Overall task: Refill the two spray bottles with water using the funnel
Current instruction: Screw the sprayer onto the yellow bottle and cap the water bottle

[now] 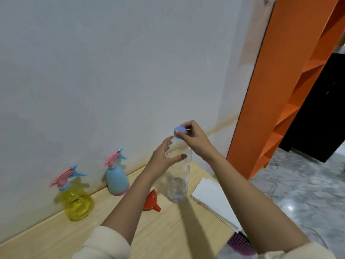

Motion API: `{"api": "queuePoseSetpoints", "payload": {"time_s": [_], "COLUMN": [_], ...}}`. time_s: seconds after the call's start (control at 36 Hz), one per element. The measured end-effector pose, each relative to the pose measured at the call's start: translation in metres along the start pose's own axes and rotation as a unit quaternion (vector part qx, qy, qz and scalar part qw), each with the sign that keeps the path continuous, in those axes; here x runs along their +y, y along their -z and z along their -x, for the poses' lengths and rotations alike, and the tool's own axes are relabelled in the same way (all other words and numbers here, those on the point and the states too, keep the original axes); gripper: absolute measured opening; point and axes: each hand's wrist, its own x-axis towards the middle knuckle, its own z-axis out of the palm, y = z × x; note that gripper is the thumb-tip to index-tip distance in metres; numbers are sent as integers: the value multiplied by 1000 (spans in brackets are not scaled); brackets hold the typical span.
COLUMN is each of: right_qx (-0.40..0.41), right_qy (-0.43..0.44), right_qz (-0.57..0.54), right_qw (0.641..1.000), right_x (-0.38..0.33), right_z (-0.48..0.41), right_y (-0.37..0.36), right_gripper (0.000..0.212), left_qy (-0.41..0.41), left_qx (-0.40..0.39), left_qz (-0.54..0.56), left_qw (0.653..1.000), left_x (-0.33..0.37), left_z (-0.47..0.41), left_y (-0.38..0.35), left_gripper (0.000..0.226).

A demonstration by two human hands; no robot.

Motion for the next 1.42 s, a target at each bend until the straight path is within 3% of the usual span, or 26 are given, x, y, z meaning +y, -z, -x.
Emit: {"api": "queuePoseSetpoints", "payload": {"time_s": [0.17, 0.36, 0.61, 0.83, 1.0, 1.17, 1.42], "right_qx": [-110, -76, -17, -92, -30, 39, 79], "right_qy": [5, 21, 26, 6, 24, 51, 46], "right_qz": [-27, -27, 28, -63, -80, -86, -56], "right_qw": [994, 996, 999, 994, 996, 994, 994], "right_x": [2, 2, 3, 14, 14, 13, 11], "right_z": [2, -1, 2, 11, 10, 12, 10], "right_y": [5, 7, -3, 8, 1, -8, -16], "right_gripper": [31, 12, 33, 29, 9, 24, 27], "left_qy": [4, 10, 8, 23, 19, 15, 16], "left_qx": [-1, 8, 30, 37, 54, 57, 64], "left_qz": [-9, -6, -9, 9, 17, 0, -8], "left_qw": [1000, 1000, 999, 999, 998, 998, 998], "left_x": [0, 0, 3, 1, 0, 1, -4], "left_z": [0, 1, 7, 9, 11, 11, 10], "left_y": [1, -1, -5, -3, -9, -12, -21], "left_gripper": [80, 83, 85, 85, 80, 78, 82]}}
